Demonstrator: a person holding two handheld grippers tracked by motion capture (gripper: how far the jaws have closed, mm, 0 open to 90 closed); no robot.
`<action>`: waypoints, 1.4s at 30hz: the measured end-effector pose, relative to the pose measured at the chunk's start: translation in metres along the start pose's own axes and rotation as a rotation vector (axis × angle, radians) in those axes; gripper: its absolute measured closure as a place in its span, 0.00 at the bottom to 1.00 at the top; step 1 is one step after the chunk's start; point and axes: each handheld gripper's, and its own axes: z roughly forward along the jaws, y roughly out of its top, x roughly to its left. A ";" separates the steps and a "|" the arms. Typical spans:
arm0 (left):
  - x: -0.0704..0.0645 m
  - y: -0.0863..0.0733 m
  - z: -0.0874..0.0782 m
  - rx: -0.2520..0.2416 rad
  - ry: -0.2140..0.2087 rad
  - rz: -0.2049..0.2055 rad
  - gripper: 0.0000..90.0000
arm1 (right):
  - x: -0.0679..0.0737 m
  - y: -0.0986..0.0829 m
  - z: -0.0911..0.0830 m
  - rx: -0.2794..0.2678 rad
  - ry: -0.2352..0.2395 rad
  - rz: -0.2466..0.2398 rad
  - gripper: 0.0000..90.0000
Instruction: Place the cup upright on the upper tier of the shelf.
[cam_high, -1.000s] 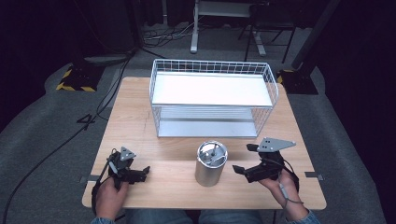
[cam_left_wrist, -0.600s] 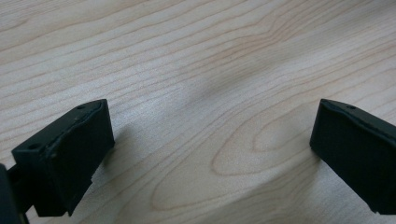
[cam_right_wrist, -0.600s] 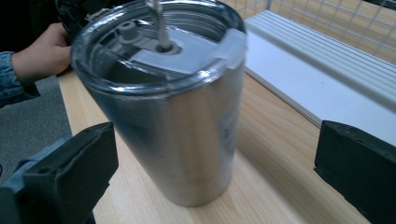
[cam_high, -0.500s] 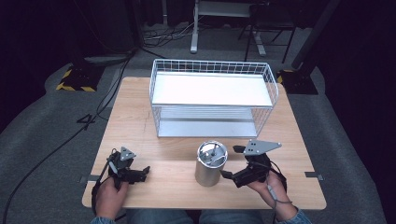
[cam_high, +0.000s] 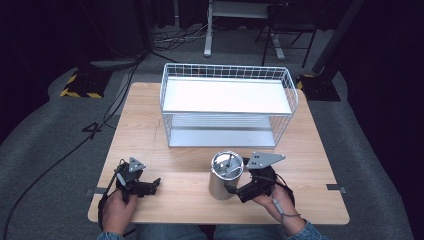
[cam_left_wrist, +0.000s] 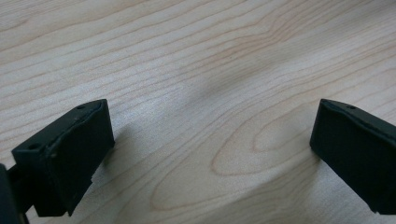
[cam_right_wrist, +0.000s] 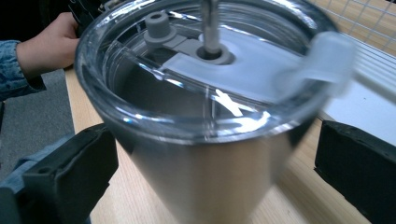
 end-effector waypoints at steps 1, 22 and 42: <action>0.000 0.000 0.000 0.000 0.000 0.000 0.00 | 0.001 0.000 0.003 -0.003 0.002 -0.003 0.00; 0.000 0.000 0.000 0.001 0.000 0.001 0.00 | 0.003 -0.006 0.030 -0.032 -0.017 -0.041 0.03; 0.000 0.000 0.000 0.000 0.000 0.001 0.00 | 0.002 -0.002 0.022 0.011 -0.010 -0.072 0.04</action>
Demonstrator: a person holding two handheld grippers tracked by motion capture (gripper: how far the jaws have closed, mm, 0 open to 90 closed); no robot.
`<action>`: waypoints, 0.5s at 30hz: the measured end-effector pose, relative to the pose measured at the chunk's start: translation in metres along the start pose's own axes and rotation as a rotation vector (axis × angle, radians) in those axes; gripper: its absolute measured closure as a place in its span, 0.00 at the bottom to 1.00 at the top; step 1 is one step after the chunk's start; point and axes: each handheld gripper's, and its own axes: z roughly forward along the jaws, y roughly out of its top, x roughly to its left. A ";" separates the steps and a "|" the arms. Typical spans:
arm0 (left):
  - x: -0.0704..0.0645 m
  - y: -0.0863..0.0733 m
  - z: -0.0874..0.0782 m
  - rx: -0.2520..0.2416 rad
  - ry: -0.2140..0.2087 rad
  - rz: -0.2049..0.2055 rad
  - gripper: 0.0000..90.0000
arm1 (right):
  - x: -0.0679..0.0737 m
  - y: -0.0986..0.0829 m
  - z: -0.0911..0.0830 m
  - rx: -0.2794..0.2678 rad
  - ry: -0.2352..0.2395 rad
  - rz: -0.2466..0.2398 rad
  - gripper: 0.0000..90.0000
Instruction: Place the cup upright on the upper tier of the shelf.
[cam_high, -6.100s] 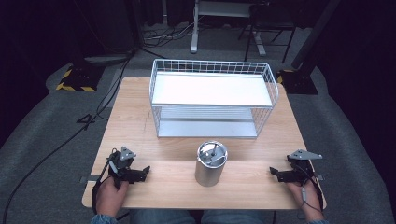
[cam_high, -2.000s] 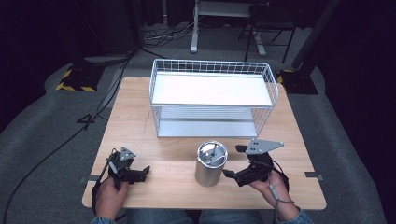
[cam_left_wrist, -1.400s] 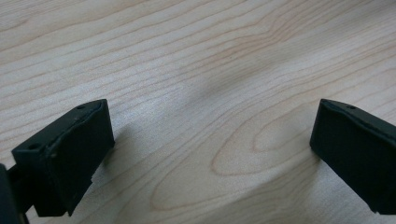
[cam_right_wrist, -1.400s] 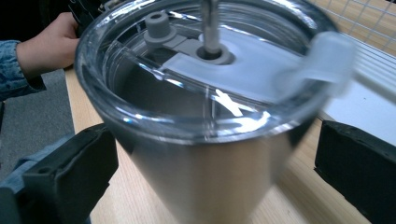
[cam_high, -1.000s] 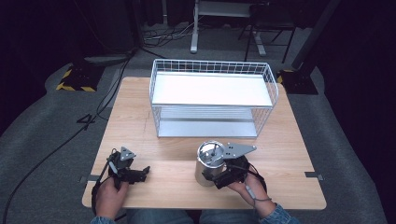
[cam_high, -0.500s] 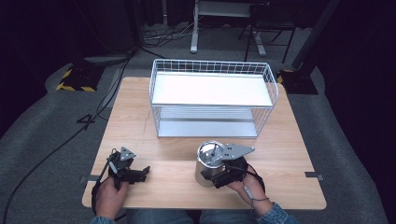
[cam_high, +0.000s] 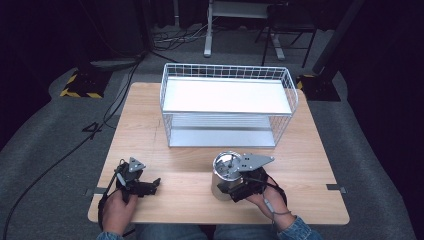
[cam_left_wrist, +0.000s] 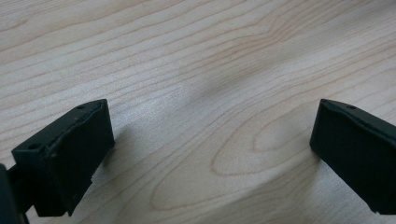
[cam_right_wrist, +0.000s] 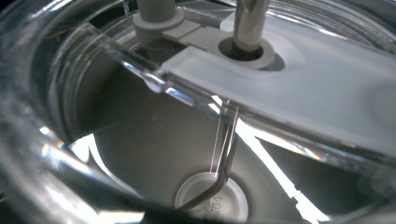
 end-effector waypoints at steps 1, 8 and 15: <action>0.000 0.000 0.000 0.001 -0.001 0.000 0.00 | 0.000 0.001 -0.001 0.000 -0.001 -0.002 0.04; 0.000 0.000 0.000 0.000 0.000 0.000 0.00 | 0.000 0.010 -0.011 0.003 0.003 -0.003 0.04; 0.000 0.000 0.000 0.000 0.000 0.000 0.00 | -0.001 0.026 -0.023 -0.011 -0.005 -0.026 0.04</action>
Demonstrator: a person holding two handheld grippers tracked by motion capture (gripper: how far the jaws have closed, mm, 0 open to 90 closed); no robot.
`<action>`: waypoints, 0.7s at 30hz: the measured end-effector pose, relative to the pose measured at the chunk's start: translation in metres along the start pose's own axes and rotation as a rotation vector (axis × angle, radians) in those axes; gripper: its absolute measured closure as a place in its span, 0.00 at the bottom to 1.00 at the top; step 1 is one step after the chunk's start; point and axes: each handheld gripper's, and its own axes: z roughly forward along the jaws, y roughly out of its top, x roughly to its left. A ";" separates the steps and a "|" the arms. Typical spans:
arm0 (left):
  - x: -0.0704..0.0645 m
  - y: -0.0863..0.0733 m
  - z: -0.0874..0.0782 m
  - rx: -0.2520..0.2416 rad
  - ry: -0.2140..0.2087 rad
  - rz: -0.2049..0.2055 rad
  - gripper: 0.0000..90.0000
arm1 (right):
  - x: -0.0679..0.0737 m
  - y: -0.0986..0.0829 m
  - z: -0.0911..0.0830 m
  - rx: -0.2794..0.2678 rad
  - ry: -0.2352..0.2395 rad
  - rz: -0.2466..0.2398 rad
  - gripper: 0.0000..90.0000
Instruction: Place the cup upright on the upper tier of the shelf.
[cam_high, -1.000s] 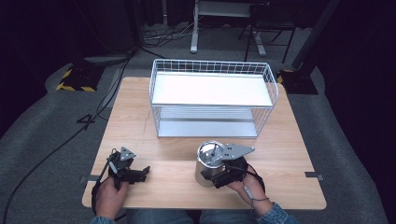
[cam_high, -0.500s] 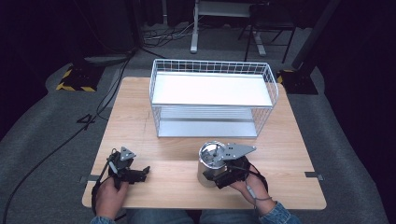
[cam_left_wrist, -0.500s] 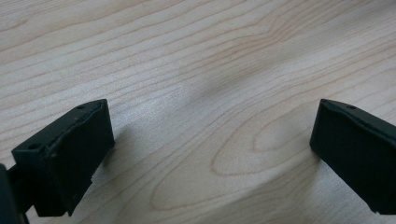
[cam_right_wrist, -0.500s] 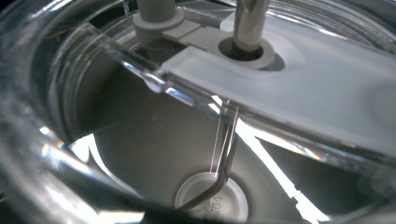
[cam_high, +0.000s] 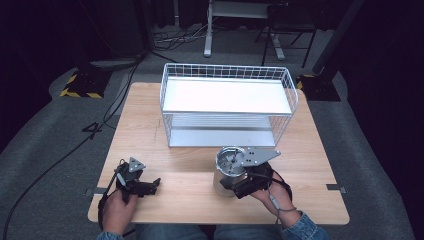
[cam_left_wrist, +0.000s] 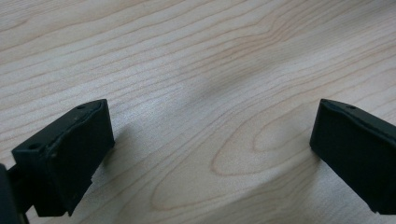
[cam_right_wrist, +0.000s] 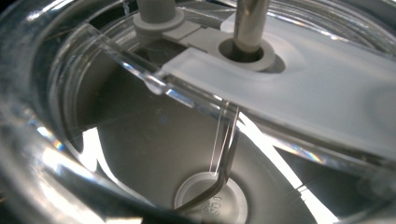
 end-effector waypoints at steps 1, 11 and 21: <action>0.000 0.000 0.000 0.000 0.000 0.000 0.00 | 0.000 0.003 -0.002 0.000 -0.002 -0.003 0.04; 0.000 0.000 0.000 0.001 0.000 -0.001 0.00 | -0.005 0.029 -0.017 0.002 -0.005 -0.006 0.04; 0.000 0.000 0.000 0.000 0.000 0.000 0.00 | -0.012 0.055 -0.033 -0.008 -0.018 -0.008 0.04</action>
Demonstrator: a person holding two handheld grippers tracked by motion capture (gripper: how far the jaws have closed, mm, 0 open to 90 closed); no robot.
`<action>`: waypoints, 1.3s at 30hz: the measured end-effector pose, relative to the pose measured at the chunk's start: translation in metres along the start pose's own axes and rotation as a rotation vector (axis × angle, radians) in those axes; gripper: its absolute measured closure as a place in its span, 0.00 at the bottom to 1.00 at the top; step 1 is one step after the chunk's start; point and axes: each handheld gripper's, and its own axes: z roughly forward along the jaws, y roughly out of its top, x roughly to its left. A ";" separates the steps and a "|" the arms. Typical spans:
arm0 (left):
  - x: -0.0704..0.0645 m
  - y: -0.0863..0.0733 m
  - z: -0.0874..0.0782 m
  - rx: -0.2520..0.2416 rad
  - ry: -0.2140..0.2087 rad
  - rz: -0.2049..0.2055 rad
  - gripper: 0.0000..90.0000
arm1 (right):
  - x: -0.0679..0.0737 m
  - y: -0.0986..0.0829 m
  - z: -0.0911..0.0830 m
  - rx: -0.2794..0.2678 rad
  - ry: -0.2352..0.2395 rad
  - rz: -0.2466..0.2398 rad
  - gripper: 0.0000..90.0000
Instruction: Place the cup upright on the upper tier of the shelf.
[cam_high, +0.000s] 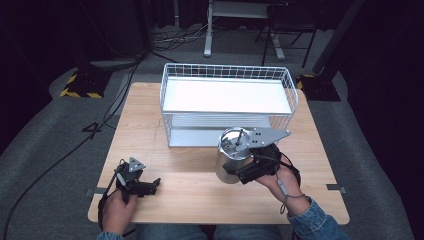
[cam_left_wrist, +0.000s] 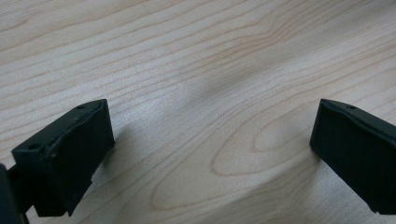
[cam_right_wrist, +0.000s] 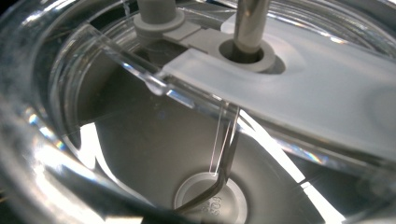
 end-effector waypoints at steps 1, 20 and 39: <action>0.000 0.000 0.000 0.000 0.000 0.000 0.00 | -0.001 0.003 -0.002 -0.001 -0.003 -0.002 0.04; 0.000 0.000 0.000 0.000 0.000 0.000 0.00 | -0.021 0.044 -0.023 -0.025 -0.023 0.012 0.04; 0.000 0.000 0.000 -0.001 0.000 -0.002 0.00 | -0.059 0.101 -0.035 -0.069 -0.101 0.038 0.04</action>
